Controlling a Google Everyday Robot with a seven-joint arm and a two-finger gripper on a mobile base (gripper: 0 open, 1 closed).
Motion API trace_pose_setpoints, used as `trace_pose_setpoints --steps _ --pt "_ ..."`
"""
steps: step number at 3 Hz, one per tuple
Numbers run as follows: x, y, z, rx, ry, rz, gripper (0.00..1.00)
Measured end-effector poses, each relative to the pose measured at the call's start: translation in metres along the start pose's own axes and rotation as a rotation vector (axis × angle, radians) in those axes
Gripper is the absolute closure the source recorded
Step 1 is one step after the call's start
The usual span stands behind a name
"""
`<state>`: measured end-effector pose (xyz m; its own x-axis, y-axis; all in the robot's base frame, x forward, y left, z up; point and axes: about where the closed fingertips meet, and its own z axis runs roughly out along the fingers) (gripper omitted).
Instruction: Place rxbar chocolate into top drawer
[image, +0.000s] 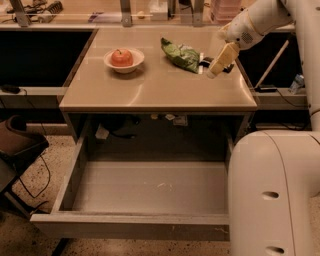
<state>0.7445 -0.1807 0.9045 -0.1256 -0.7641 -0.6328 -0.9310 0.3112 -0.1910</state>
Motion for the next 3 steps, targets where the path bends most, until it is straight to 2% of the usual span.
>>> trace_pose_setpoints --steps 1,2,3 --pt "0.017 -0.033 -0.017 0.139 0.016 0.057 0.00" --pt "0.027 -0.063 -0.027 0.254 -0.006 0.114 0.00" --pt "0.040 -0.061 -0.002 0.212 -0.012 0.192 0.00"
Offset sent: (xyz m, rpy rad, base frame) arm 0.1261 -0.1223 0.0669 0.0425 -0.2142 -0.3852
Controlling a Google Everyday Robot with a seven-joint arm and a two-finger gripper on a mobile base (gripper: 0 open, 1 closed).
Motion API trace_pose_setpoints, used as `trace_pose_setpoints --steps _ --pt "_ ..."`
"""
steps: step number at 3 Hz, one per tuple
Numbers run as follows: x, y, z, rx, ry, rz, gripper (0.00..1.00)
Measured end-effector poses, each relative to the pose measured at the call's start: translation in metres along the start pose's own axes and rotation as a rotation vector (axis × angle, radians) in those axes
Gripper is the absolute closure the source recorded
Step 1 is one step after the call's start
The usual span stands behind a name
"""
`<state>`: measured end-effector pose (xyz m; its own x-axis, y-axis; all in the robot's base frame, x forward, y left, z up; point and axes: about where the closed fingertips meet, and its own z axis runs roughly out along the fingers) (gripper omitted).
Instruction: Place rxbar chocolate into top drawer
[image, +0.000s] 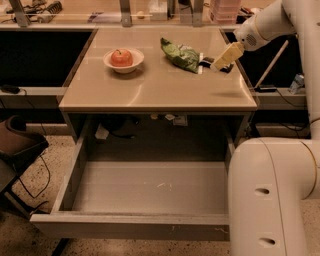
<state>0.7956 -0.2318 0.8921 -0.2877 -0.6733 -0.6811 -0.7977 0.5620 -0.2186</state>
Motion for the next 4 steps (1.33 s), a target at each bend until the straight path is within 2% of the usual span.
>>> trace_pose_setpoints --steps 1,2,3,4 --pt "0.000 0.000 0.000 0.000 0.000 0.000 0.00" --pt "0.008 0.007 0.032 -0.042 0.005 0.018 0.00" --pt "0.003 0.010 0.082 -0.068 -0.052 0.062 0.00" --pt "-0.008 -0.003 0.117 -0.040 -0.162 0.146 0.00"
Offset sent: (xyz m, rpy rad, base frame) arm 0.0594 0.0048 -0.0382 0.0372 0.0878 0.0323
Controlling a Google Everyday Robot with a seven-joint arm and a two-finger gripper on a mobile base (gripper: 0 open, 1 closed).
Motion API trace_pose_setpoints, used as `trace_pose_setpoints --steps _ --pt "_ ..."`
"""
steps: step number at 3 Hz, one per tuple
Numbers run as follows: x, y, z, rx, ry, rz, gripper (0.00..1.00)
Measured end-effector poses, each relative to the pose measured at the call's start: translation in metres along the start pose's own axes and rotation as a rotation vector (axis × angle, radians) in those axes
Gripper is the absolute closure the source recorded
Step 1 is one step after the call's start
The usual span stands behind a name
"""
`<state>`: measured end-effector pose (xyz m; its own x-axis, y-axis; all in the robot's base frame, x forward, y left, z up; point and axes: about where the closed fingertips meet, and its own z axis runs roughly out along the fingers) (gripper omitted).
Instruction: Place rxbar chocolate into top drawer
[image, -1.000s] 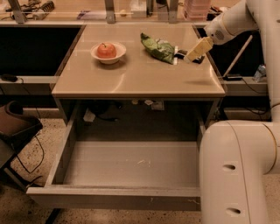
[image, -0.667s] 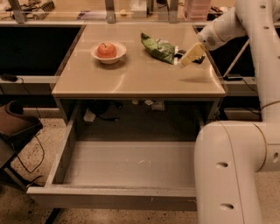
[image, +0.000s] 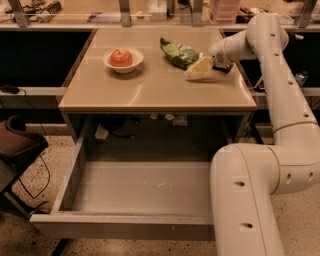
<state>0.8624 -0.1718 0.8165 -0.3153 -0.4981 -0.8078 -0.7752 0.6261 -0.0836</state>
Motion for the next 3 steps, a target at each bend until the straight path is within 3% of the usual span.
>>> trace_pose_setpoints --steps 1,2,3 --pt "0.000 0.000 0.000 0.000 0.000 0.000 0.00" --pt "-0.006 -0.018 -0.015 0.082 0.020 0.005 0.00" --pt "-0.024 -0.043 -0.044 0.202 0.014 0.023 0.00"
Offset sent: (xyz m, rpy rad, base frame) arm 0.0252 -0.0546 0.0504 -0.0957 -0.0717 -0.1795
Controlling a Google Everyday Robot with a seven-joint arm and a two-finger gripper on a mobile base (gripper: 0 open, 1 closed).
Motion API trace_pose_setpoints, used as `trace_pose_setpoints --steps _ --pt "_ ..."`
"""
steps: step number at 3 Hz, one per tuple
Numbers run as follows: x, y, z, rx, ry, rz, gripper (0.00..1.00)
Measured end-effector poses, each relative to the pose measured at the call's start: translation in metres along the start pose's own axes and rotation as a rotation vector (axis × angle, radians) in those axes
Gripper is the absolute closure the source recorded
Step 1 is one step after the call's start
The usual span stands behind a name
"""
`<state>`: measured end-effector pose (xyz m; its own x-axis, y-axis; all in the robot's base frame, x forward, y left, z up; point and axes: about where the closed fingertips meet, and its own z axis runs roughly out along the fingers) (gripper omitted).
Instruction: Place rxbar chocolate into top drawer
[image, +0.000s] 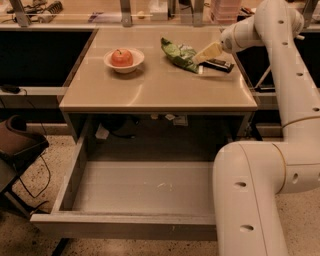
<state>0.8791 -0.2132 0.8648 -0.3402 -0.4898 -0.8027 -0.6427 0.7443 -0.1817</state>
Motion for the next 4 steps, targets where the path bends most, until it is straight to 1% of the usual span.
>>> trace_pose_setpoints --steps 1,2,3,4 --pt "-0.001 -0.002 0.000 0.011 -0.001 0.008 0.00" --pt "0.023 0.003 0.018 -0.012 0.053 0.017 0.00" --pt "0.067 0.000 0.039 -0.011 0.129 0.065 0.00" --pt "0.061 0.001 0.033 -0.011 0.129 0.065 0.00"
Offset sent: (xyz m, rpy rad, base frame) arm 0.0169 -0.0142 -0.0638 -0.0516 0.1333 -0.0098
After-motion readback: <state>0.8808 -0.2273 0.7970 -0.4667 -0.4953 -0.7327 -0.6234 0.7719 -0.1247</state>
